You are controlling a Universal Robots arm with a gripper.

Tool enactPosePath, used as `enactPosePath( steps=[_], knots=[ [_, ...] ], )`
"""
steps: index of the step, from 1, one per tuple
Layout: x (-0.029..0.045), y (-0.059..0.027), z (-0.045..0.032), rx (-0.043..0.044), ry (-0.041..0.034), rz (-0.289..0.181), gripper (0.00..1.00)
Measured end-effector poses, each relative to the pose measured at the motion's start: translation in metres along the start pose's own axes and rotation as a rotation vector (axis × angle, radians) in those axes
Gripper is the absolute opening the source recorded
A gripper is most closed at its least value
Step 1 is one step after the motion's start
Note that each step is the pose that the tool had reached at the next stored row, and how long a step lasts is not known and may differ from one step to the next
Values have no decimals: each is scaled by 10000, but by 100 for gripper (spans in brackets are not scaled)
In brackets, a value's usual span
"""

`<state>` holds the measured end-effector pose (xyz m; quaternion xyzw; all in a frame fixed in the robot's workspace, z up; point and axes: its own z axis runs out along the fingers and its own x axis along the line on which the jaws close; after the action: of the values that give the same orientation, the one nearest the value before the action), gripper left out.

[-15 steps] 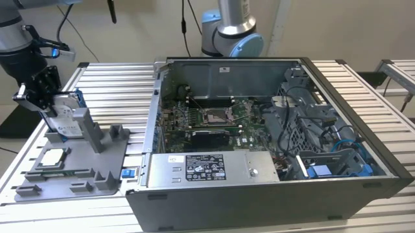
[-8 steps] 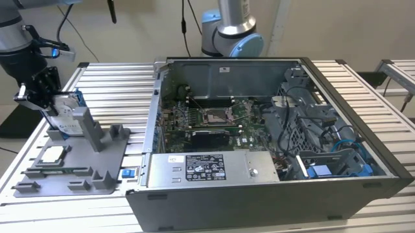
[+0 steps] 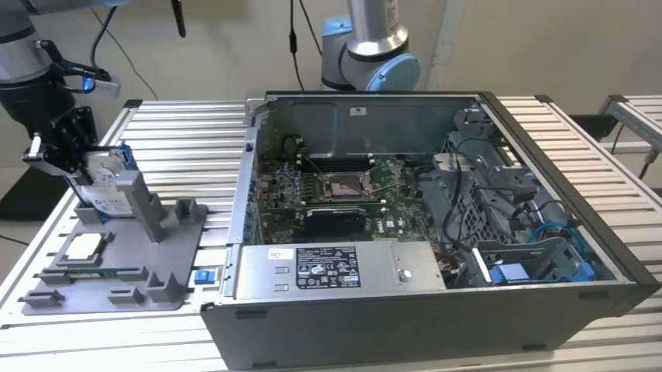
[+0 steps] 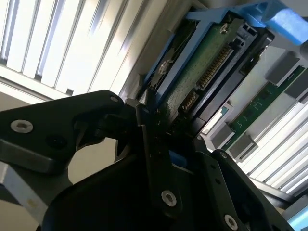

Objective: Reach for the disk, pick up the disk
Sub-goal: 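Pick up the disk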

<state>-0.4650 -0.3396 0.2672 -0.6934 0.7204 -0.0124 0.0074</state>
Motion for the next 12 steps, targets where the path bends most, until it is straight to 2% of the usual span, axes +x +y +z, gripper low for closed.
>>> enactPosePath(
  steps=[4,5,7,9,10,11,12],
  knots=[
    [1,0,0,0,1,-1,0],
    [1,0,0,1,24,-2,0],
    [1,0,1,6,139,-5,0],
    [1,-1,0,5,175,-7,0],
    [1,0,0,4,169,-6,0],
    [1,0,-1,-1,66,-3,0],
    [0,0,0,-1,48,-2,0]
  ],
)
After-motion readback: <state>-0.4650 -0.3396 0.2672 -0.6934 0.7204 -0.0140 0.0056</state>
